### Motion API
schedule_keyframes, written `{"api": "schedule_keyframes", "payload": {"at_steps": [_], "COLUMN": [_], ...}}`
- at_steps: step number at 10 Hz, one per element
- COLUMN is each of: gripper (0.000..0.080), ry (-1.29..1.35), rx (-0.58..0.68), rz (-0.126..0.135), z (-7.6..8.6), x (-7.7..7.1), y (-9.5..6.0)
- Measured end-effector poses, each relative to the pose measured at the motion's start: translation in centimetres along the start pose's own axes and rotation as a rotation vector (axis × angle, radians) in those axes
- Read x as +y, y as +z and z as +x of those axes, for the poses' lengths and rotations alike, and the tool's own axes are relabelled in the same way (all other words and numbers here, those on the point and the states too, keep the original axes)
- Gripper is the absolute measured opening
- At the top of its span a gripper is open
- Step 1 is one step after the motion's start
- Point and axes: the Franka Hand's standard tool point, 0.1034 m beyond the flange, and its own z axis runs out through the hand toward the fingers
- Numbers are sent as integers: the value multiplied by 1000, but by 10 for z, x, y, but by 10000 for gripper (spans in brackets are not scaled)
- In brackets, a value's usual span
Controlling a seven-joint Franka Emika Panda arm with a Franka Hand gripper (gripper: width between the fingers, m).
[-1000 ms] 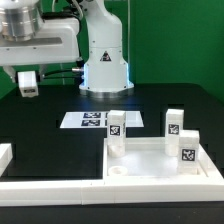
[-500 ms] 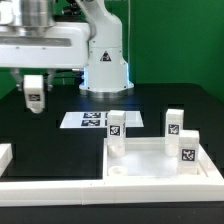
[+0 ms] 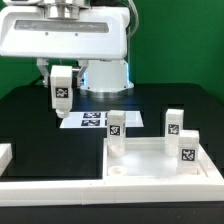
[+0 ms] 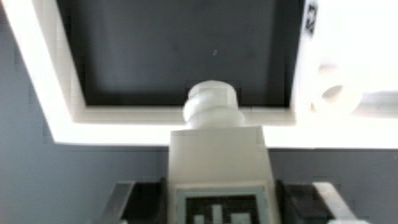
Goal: Assemble square table
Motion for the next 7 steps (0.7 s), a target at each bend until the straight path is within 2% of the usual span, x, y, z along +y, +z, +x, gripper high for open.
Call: {"api": "schedule_keyframes", "payload": {"at_steps": [2,4,5,6,7], "gripper": [288,288,288,288,288], "ry": [-9,-5,25,33,32], "rx": [48,51,78,77,97], "rz": [-26,-28,-29,-6,18], "z": [-3,-4,-6,-2,10], "x": [5,1,-18,-46,-69], "y": [1,4,11,17,20]}}
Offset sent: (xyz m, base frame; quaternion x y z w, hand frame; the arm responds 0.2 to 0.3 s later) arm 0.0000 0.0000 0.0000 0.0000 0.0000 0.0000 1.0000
